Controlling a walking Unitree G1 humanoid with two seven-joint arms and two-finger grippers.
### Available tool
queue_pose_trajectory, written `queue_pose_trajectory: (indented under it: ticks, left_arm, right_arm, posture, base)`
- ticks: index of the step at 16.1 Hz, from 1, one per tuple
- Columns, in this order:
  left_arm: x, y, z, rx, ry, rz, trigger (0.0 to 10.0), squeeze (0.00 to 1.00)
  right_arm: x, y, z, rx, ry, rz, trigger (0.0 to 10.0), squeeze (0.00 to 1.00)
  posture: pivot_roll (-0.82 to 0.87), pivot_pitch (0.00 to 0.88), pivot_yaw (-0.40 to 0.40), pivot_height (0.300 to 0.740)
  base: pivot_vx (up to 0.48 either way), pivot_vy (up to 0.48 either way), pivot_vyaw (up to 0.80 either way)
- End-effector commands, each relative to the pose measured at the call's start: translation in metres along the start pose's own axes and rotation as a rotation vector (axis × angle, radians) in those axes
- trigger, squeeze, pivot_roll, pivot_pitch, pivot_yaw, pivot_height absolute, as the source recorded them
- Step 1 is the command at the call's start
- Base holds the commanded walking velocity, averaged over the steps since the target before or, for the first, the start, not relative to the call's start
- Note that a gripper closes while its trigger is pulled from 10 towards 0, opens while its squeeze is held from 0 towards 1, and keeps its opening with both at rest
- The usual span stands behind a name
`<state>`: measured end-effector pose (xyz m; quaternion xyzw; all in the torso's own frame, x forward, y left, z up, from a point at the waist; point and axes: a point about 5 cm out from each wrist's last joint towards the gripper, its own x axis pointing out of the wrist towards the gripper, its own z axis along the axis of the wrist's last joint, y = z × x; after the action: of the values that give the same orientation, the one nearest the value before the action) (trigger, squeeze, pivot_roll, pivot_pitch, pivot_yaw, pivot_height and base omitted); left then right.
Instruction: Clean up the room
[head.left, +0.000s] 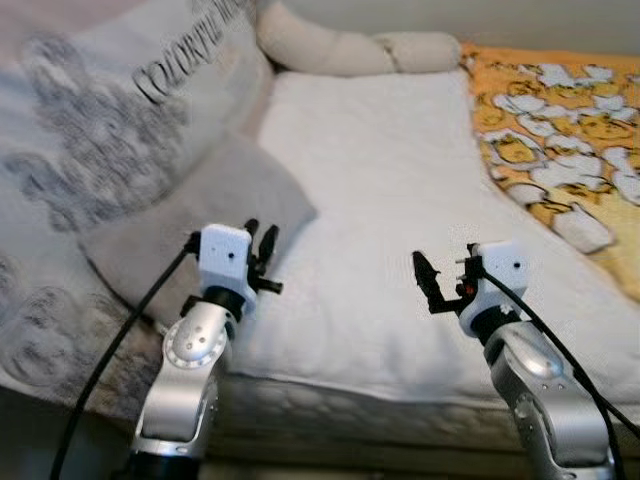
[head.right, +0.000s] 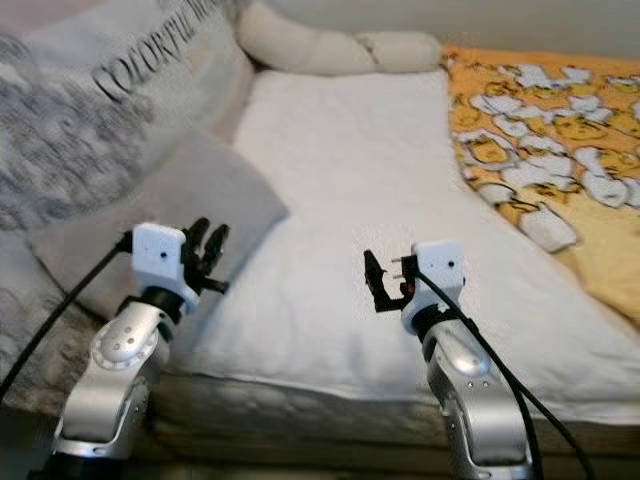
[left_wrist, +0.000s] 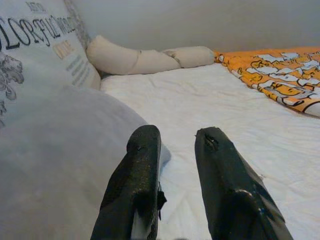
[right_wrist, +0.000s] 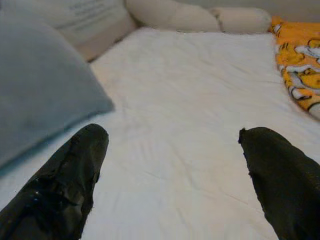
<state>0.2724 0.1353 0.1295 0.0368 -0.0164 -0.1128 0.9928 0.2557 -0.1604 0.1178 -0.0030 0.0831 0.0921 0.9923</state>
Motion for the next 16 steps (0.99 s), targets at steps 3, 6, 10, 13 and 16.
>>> queue_pose_trajectory:
  ticks: [3,6,10,13,16]
  left_arm:
    - [-0.001,0.003,0.001,0.022,0.011,0.023,10.0,0.00]
    - [-0.003,0.001,-0.001,0.023,0.024,0.022,10.0,0.00]
    - [-0.003,0.000,-0.002,0.018,0.029,0.028,10.0,0.00]
    - [-0.004,-0.001,-0.001,0.013,0.029,0.034,10.0,0.00]
    - [-0.004,-0.001,-0.001,0.011,0.028,0.037,10.0,0.00]
  right_arm:
    - [0.002,0.002,0.000,-0.005,0.010,0.010,10.0,0.00]
    - [0.000,0.002,-0.002,-0.004,0.021,0.008,10.0,0.00]
    - [0.001,-0.001,-0.004,0.021,0.046,0.002,10.0,0.00]
    - [0.002,-0.005,-0.003,-0.011,0.045,0.005,10.0,0.00]
    - [0.002,-0.008,-0.002,-0.021,0.049,0.002,10.0,0.00]
  posture:
    - [-0.08,0.000,0.026,0.740]
    - [-0.08,0.000,0.026,0.740]
    - [-0.08,0.000,0.022,0.740]
    - [-0.08,0.000,0.015,0.740]
    - [-0.08,0.000,0.010,0.740]
  base:
    - [0.000,-0.480,0.00]
    - [0.000,-0.480,0.00]
    - [0.000,-0.480,-0.51]
    - [0.000,-0.480,-0.15]
    - [0.000,-0.480,0.00]
